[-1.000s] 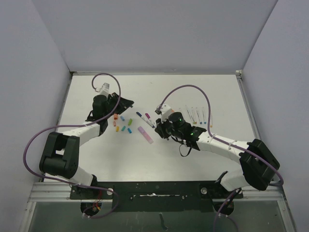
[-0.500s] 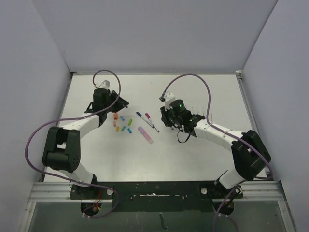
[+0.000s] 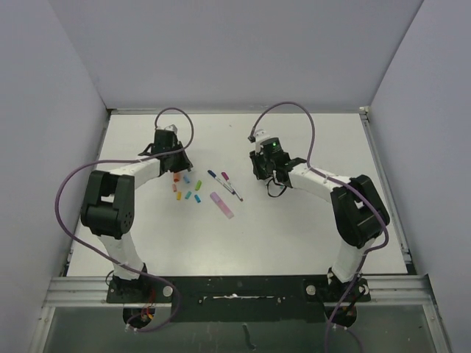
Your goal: Open the pen caps
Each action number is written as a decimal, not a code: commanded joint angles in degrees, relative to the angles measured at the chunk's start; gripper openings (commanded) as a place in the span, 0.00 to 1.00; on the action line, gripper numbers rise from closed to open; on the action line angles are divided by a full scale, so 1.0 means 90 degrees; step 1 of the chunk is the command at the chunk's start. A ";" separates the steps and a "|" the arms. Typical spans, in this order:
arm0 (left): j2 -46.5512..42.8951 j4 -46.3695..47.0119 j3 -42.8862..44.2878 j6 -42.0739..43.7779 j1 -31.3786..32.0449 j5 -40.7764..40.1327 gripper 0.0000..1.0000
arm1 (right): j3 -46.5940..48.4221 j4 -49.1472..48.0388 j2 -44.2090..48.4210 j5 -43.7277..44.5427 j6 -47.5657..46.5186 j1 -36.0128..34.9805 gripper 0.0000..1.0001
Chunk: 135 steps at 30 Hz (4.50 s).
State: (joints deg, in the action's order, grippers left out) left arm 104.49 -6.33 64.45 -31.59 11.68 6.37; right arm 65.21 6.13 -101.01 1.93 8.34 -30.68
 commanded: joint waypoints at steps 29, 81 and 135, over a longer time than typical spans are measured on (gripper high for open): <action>0.0561 -0.0512 0.0778 0.0427 0.0126 -0.0534 0.36 | 0.0870 -0.0596 -0.1518 -0.0286 0.0140 0.0087 0.00; -0.4292 0.1696 -0.2707 -0.0903 0.0159 0.0413 0.98 | 0.0122 0.0285 -0.0234 0.0246 -0.0360 -0.1238 0.66; -0.2816 0.3054 -0.2605 -0.1519 0.1113 0.0617 0.87 | -0.1090 -0.0720 0.1282 -0.0002 0.0177 -0.1286 0.00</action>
State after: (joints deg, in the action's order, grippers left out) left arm 76.86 14.39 37.98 -43.99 20.36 11.22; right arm 56.51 5.48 -94.48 3.22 8.84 -42.00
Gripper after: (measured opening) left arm 0.874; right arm 0.106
